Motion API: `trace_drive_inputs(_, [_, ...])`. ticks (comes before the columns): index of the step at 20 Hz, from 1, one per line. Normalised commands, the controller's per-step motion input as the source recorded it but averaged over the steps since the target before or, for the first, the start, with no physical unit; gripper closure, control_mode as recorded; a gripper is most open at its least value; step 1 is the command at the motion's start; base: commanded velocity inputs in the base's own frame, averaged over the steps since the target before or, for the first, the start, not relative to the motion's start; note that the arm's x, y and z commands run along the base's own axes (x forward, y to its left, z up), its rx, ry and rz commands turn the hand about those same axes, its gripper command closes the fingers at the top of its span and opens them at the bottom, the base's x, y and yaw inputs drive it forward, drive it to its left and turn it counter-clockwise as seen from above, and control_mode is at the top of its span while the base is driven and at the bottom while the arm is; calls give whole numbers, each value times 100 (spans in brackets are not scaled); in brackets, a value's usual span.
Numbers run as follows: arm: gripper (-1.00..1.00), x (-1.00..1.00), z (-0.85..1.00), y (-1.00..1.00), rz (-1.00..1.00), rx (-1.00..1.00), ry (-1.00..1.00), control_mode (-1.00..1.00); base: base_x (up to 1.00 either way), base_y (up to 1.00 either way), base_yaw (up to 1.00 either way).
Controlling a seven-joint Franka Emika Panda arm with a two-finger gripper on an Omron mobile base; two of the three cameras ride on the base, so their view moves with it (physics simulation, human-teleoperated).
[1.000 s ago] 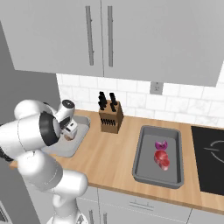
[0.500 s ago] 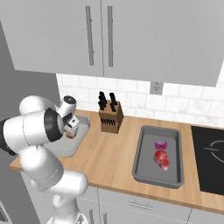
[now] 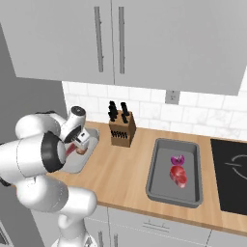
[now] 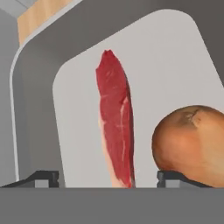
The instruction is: Place one onion and one steak in each tupperware on the nearby counter, to pack two identical lunches.
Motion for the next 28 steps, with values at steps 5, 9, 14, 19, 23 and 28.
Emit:
trace_drive_inputs(5, [-100,-28,45,9,-3,0,-5,-100,0,0,0])
trace_drive_inputs(9, [-100,-88,100,1,0,0,-15,-100,0,0,0])
trace_drive_inputs(14, [-100,-93,27,-30,0,-1,-4,-100,0,0,0])
trace_drive_inputs(19, [-100,-100,28,-80,0,0,-18,-100,0,0,0])
trace_drive_inputs(23, [-100,-100,64,-78,0,6,-18,-100,0,0,0])
trace_drive_inputs(28, [-100,-99,84,-51,0,3,-17,-100,0,0,0])
